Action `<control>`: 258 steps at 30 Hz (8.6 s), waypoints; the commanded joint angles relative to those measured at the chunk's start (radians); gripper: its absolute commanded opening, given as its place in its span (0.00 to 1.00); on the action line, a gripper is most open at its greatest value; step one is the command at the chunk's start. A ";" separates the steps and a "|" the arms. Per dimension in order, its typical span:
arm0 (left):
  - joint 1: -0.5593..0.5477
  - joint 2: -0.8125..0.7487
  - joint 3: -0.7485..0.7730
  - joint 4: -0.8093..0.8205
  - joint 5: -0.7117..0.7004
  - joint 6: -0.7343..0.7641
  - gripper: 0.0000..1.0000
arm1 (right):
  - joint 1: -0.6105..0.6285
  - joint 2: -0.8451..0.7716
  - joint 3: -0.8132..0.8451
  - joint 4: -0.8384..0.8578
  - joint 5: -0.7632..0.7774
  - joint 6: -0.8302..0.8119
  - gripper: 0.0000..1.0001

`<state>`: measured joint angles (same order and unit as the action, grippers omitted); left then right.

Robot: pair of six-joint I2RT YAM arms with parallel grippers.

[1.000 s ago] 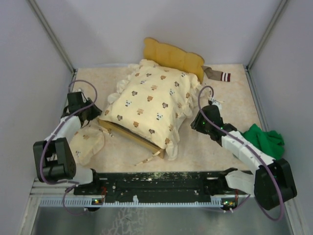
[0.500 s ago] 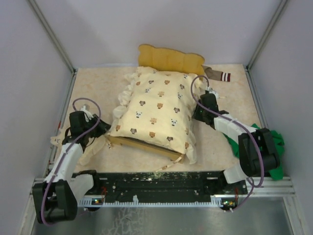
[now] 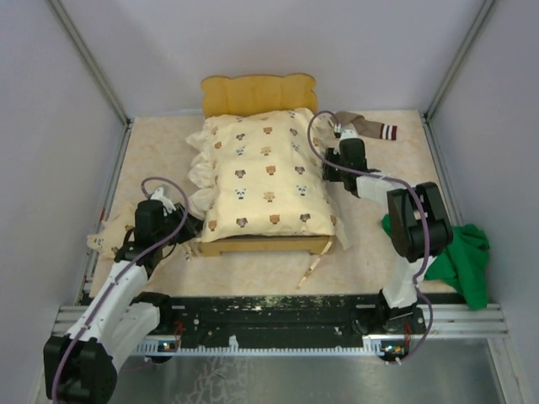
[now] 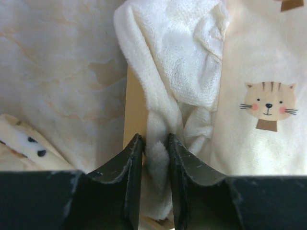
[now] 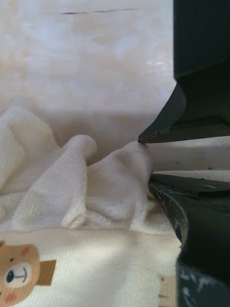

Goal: Set up the pet bed

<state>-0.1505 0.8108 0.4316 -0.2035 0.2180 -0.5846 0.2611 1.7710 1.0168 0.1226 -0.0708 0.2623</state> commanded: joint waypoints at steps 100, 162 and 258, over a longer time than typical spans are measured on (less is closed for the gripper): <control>-0.254 0.284 0.424 0.003 -0.247 0.466 0.73 | 0.054 -0.479 -0.062 -0.421 0.150 0.111 0.06; 0.162 0.364 0.614 0.090 -0.098 0.418 0.50 | 0.056 -0.346 0.068 -0.372 0.007 0.101 0.24; -0.963 0.544 0.515 0.142 -0.359 0.121 0.00 | 0.205 -1.192 -0.478 -0.526 -0.046 0.384 0.46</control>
<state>-1.1065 1.3701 0.9398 -0.0673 -0.1719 -0.4305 0.4515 0.6018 0.5159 -0.4423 -0.1123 0.6292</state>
